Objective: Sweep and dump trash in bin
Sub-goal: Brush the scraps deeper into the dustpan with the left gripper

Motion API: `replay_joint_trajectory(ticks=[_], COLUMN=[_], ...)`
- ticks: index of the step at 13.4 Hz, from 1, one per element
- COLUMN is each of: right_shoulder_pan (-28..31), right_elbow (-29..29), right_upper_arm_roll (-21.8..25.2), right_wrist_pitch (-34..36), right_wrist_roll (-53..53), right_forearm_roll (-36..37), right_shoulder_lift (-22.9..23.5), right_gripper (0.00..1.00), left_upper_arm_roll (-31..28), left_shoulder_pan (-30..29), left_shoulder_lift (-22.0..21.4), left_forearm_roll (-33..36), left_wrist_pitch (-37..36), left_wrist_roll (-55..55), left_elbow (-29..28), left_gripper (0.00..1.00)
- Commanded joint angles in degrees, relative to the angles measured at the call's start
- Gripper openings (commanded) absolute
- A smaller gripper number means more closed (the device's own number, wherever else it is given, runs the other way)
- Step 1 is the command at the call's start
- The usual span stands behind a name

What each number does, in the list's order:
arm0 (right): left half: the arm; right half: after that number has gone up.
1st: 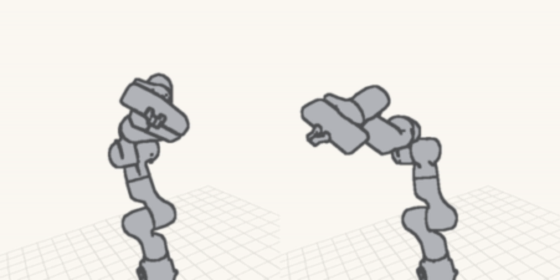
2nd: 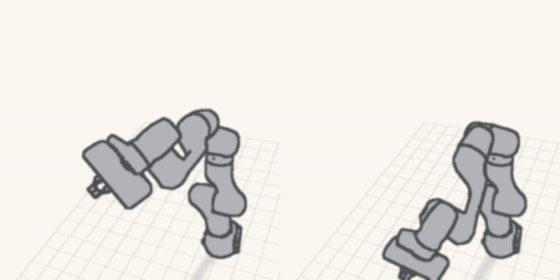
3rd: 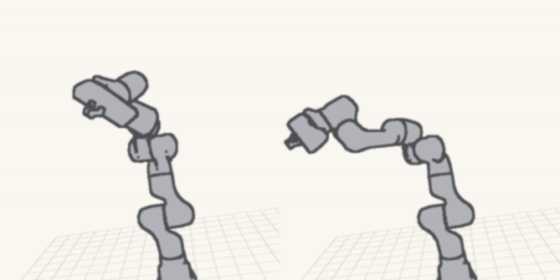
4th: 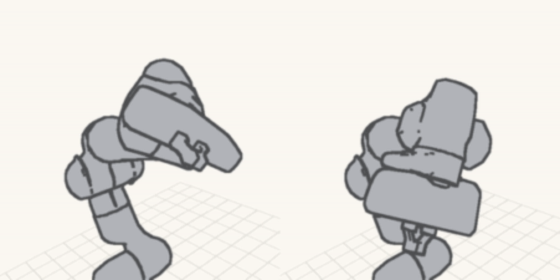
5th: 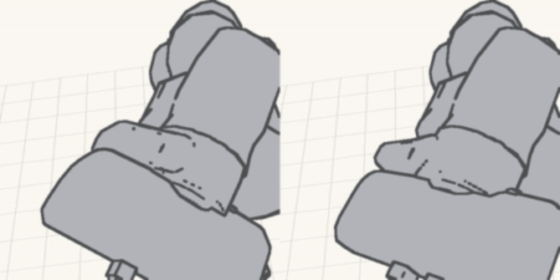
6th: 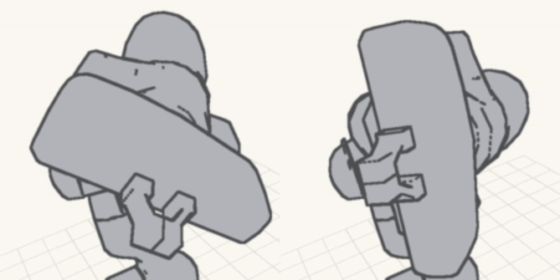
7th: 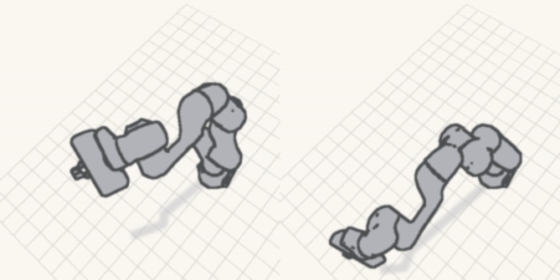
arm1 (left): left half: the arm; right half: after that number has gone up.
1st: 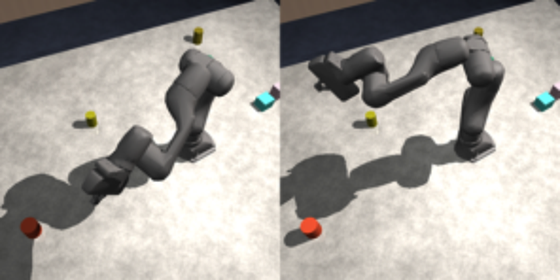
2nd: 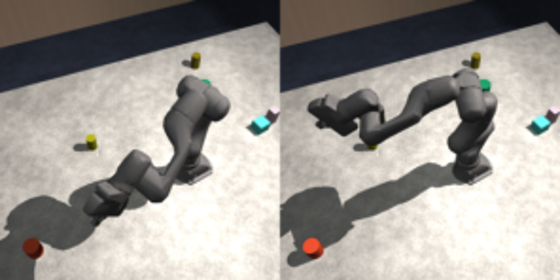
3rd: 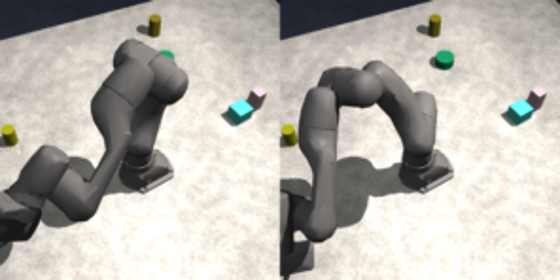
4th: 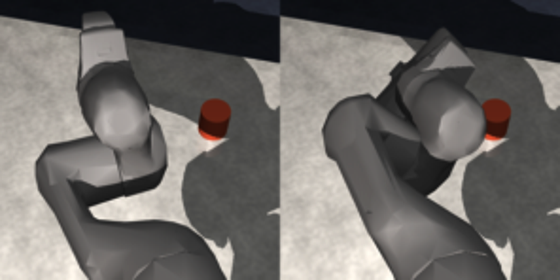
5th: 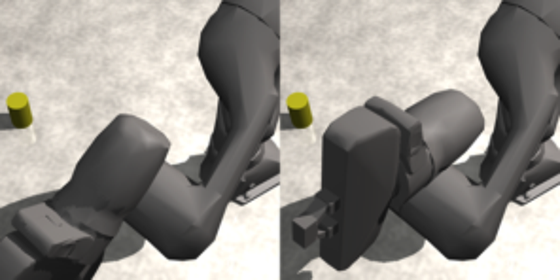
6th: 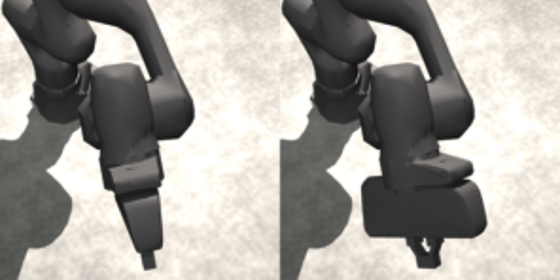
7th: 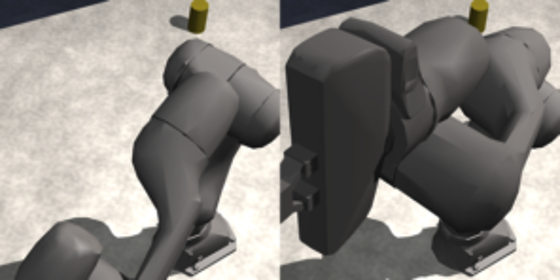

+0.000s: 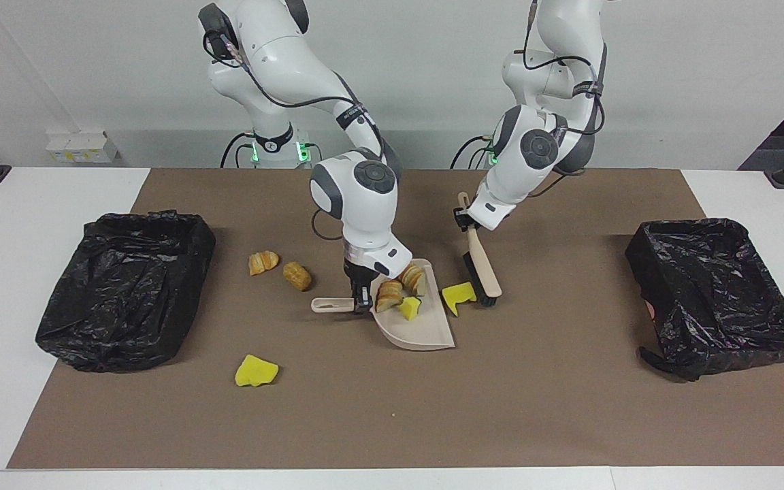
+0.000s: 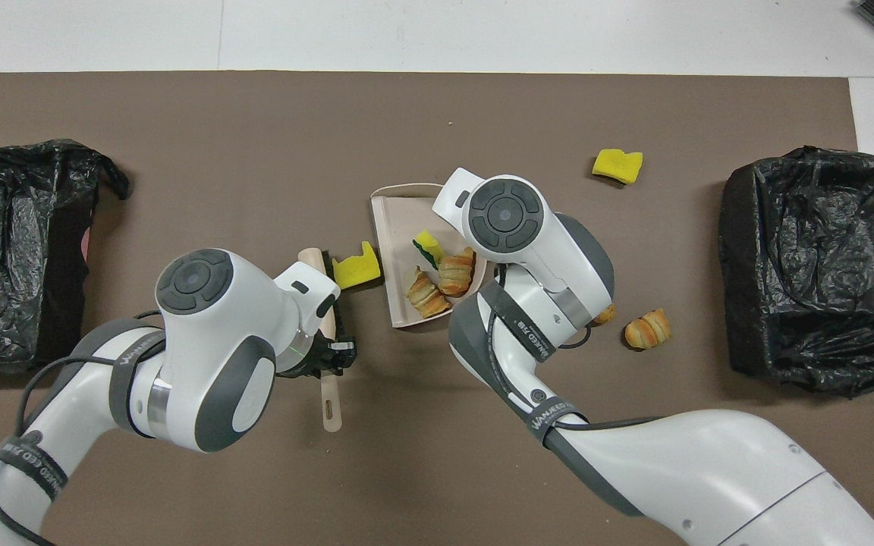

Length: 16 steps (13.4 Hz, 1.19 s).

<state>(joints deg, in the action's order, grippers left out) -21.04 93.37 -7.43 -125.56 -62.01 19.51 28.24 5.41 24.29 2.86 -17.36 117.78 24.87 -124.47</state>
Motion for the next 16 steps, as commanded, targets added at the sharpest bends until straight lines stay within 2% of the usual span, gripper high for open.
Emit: replay_joint_trajectory(ticks=[1,5,8,12,16], right_shoulder_pan=[-0.1,-0.1,-0.1,-0.1,-0.1], right_elbow=[0.2,0.2,0.1,0.1,0.0], right_upper_arm_roll=[-0.2,-0.2,-0.2,-0.2,-0.3], right_wrist_pitch=[2.0,2.6,3.0,3.1,3.0], right_wrist_roll=[-1.1,-1.1,-1.1,-1.2,-1.2], right_forearm_roll=[2.5,3.4,3.5,3.5,3.5], right_shoulder_lift=[0.1,0.0,0.0,-0.3,-0.3], right_gripper=[0.00,0.00,0.00,0.00,0.00], left_upper_arm_roll=[-0.7,-0.5,-0.4,-0.5,-0.6], left_shoulder_pan=[4.6,7.5,4.2,2.9,2.7], left_shoulder_lift=[-1.2,-0.7,-0.9,-1.7,-3.5], left_forearm_roll=[-3.7,-6.9,-10.0,-10.4,-10.4], left_wrist_pitch=[1.7,1.9,1.0,0.4,-5.7], left_wrist_roll=[-1.0,-1.1,-5.5,-10.0,-13.5], left_elbow=[-0.8,1.3,4.0,5.0,5.8], left_gripper=[0.00,0.00,0.00,0.00,0.00])
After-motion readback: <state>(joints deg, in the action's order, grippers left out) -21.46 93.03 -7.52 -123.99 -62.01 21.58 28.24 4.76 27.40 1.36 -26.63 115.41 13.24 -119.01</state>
